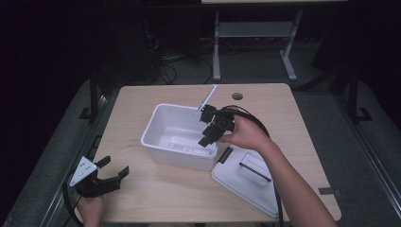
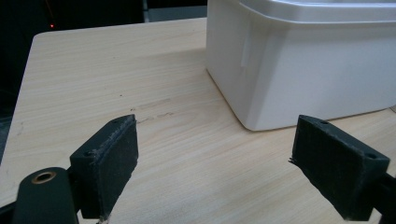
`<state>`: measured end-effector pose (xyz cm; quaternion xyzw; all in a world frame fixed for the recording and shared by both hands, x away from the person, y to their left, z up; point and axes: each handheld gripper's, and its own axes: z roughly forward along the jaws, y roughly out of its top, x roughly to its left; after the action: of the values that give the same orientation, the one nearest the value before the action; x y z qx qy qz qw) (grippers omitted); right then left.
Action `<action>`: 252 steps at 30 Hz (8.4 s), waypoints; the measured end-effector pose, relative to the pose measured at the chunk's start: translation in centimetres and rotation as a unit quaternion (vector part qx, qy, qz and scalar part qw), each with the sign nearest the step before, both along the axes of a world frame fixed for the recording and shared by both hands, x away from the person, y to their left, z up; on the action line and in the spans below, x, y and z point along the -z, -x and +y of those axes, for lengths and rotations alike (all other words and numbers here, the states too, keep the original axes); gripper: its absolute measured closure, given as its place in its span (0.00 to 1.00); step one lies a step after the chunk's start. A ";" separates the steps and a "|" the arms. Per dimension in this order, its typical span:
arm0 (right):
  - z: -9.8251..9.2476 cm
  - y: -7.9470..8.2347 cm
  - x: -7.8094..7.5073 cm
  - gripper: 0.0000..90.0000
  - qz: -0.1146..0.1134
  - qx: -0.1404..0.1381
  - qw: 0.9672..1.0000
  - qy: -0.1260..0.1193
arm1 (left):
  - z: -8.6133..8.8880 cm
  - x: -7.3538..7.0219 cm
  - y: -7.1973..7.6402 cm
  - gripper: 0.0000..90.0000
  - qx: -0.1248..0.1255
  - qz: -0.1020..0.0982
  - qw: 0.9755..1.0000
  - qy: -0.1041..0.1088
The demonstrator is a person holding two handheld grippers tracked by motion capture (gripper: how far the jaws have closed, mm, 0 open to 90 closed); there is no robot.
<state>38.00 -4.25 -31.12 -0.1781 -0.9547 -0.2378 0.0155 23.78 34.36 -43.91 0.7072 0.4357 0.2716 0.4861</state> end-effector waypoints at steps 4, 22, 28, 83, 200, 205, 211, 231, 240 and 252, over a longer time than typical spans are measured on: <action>-1.0 0.3 -0.5 0.59 -0.005 0.006 1.000 0.000 | 0.0 0.0 0.0 0.15 0.000 0.000 1.000 0.000; -5.8 1.7 -1.2 0.58 -0.018 0.041 0.999 -0.005 | -0.2 0.0 0.0 0.15 0.000 0.002 1.000 -0.003; -7.4 2.2 -1.0 0.57 -0.018 0.055 0.998 -0.006 | -0.2 0.0 0.0 0.15 0.000 0.002 1.000 -0.005; -13.7 5.6 4.5 0.55 0.008 0.101 0.995 -0.002 | -0.3 0.0 0.0 0.15 -0.003 0.000 1.000 -0.007; -18.2 5.9 4.7 0.94 -0.016 0.112 0.994 0.013 | -0.2 0.2 0.1 0.15 -0.008 0.001 1.000 -0.006; -18.6 5.9 3.9 0.94 -0.020 0.113 0.993 0.015 | -0.1 0.2 0.1 0.15 -0.010 0.002 1.000 -0.006; -18.4 5.7 2.5 0.94 -0.026 0.113 0.993 0.012 | 0.1 0.1 0.2 0.15 -0.011 0.000 1.000 -0.007; -19.3 6.1 -2.0 0.94 -0.047 0.118 0.992 0.015 | 0.0 0.1 0.1 0.15 -0.012 -0.001 1.000 -0.008; -19.0 6.1 -4.0 0.94 -0.054 0.116 0.992 0.014 | 0.0 0.1 0.0 0.15 -0.010 0.002 1.000 -0.009; -17.5 6.0 -6.3 0.94 -0.057 0.106 0.993 0.018 | 0.1 0.1 0.0 0.15 -0.011 0.000 1.000 -0.006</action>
<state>32.04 -21.73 -24.87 -0.2648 -0.9339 -0.2307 -0.0670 23.77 34.51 -44.05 0.7052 0.4424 0.2792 0.4787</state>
